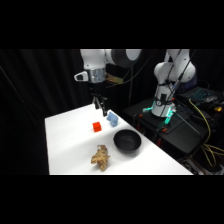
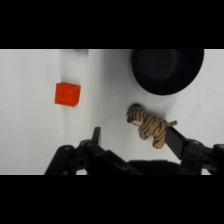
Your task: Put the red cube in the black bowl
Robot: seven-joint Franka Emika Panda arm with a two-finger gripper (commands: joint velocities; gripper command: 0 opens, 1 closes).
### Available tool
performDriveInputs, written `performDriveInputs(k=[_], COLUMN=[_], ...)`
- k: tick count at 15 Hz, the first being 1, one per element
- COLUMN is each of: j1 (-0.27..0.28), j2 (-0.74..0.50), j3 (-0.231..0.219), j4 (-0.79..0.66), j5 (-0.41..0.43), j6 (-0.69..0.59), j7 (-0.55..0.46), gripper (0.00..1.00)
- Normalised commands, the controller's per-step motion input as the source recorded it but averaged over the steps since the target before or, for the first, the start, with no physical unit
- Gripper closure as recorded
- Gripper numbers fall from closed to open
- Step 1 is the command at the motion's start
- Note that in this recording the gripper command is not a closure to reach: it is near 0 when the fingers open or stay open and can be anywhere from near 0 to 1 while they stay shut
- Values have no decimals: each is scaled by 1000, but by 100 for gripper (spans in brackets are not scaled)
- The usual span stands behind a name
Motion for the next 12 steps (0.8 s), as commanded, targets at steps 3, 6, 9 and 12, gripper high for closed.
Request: performDriveInputs(k=[3,6,9,12], j1=[-34,-107,-170,-167], j2=[-17,-142,-238,-220], j3=[10,-54,-123,-132], j4=[16,-17,-64,-89], j5=[12,31,59,90], j6=[-10,1,4,64], j7=[-50,-214,-316,-415], gripper=[0,0,0,0])
